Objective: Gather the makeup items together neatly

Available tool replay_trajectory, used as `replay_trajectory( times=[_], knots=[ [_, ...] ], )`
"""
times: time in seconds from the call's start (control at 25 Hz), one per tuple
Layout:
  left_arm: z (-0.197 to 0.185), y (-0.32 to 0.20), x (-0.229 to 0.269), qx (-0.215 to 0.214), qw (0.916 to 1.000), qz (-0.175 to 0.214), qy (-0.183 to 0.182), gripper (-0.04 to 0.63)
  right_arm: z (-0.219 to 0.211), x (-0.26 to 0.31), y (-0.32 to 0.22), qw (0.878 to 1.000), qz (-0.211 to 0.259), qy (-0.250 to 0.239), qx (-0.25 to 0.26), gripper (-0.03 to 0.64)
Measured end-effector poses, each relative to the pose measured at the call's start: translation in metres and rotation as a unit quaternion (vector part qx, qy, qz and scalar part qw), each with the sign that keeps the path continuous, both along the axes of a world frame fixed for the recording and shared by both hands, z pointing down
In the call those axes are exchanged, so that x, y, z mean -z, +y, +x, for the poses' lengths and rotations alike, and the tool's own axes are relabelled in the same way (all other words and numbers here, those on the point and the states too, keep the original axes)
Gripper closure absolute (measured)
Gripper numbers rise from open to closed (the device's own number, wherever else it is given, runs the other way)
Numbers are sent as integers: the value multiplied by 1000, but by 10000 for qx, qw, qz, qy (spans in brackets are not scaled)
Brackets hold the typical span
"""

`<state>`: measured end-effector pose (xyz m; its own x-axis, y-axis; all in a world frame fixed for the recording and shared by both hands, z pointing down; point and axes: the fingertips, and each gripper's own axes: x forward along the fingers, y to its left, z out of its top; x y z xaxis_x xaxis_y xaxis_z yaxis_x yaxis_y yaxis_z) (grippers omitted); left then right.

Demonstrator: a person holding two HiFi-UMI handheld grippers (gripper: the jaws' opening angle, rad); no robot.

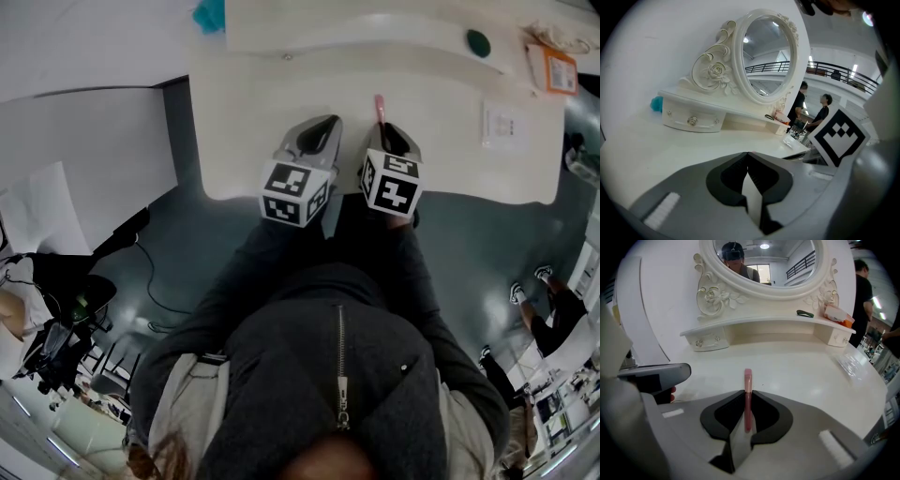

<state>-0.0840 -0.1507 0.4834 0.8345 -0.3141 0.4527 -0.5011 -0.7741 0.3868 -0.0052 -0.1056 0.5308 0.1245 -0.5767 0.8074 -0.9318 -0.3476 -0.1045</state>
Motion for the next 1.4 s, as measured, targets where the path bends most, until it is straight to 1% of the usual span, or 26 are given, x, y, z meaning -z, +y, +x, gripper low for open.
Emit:
replay_trajectory(
  times=[0.16, 0.32, 0.6, 0.76, 1.0, 1.28, 1.4],
  knots=[
    [-2, -2, 0, 53, 10000, -8, -6, 586, 0, 1, 0, 10000, 11, -72, -69, 559],
    [-4, -2, 1, 97, 10000, -3, -18, 586, -5, 2, -2, 9999, 25, -144, 7, 518],
    [-6, 0, 1, 130, 9999, 15, -21, 586, -6, 2, -2, 9998, 61, -144, 85, 514],
    [-6, 3, 3, 160, 9999, 45, -19, 586, -10, 8, -2, 9996, 138, -178, 192, 497],
    [-1, 8, 12, 268, 9996, 128, 40, 587, -10, 24, -4, 9986, 341, -143, 371, 497],
    [11, 21, 25, 415, 9990, 140, 111, 586, 4, 45, 4, 9973, 557, -75, 472, 497],
    [20, 30, 32, 439, 9988, 173, 151, 586, 12, 56, 9, 9960, 758, -102, 472, 501]
  ],
)
